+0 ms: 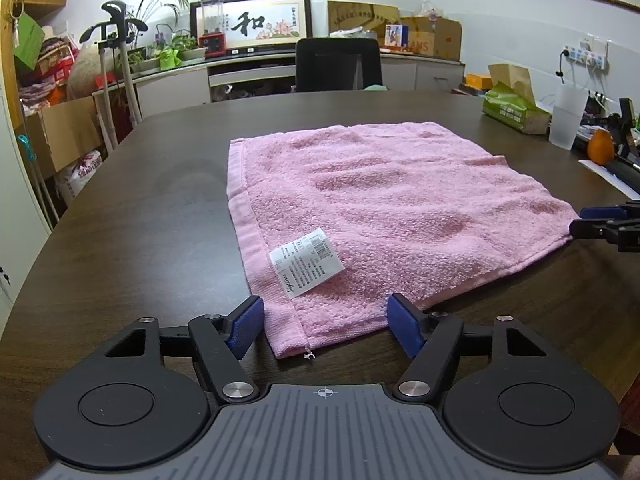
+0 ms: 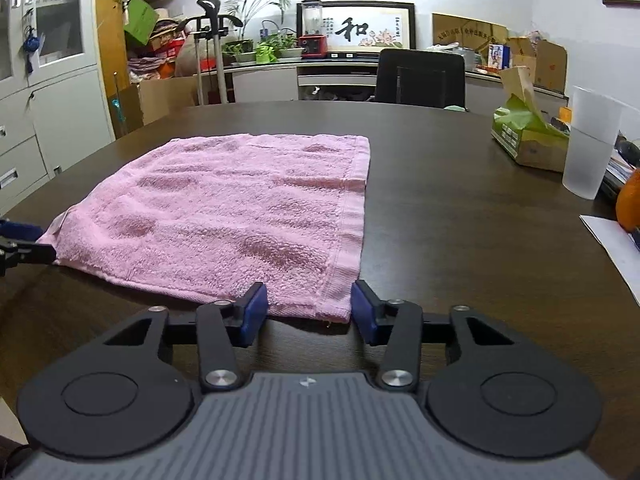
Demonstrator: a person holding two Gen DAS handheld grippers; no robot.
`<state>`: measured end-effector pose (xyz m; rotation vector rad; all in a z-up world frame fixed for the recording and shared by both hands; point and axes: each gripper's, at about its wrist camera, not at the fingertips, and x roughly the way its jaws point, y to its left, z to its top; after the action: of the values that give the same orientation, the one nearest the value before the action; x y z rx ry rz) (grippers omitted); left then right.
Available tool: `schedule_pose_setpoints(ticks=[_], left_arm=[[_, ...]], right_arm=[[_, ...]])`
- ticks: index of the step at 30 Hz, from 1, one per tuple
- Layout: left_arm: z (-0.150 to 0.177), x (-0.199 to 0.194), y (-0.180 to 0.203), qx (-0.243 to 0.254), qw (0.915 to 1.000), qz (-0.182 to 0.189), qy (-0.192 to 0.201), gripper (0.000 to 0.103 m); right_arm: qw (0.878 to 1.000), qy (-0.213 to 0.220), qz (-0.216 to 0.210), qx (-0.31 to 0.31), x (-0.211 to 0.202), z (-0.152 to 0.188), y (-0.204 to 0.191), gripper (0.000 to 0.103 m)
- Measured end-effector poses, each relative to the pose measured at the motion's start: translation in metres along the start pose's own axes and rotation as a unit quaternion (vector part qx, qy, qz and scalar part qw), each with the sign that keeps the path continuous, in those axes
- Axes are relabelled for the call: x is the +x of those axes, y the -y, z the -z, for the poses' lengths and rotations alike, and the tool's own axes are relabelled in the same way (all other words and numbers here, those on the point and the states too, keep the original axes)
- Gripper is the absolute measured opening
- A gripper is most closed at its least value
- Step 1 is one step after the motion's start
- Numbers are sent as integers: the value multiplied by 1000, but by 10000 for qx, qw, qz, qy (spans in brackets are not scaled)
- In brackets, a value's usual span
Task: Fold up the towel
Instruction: 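Grasp the tagged towel edge with the left gripper and lift it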
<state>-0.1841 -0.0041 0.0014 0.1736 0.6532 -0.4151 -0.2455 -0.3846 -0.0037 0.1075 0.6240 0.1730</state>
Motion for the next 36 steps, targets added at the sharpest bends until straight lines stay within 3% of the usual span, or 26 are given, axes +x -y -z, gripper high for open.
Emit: schedule_pose_setpoints(ticks=[3, 7, 14, 20, 25, 31, 36], left_arm=[[1, -2, 5, 80, 10000, -33, 21, 57], [1, -5, 9, 153, 9999, 36, 33, 35], [1, -5, 15, 166, 9998, 64, 46, 10], [0, -13, 16, 32, 9998, -113, 146, 7], [-8, -42, 17, 11, 9977, -242, 628, 7], [-41, -53, 7, -115, 9951, -276, 947, 7], [-79, -26, -1, -135, 9948, -387, 928, 7]], right_arm=[[10000, 21, -3, 46, -1, 1, -2, 37], [9999, 49, -8, 106, -3, 3, -4, 23], [9997, 98, -16, 213, -7, 7, -9, 13], [9981, 374, -209, 449, -22, 6, -11, 11], [9935, 996, -321, 445, -52, -4, -19, 10], [9867, 1530, -331, 430, -67, -31, -27, 10], [9849, 1624, -301, 526, -48, -68, -25, 10]])
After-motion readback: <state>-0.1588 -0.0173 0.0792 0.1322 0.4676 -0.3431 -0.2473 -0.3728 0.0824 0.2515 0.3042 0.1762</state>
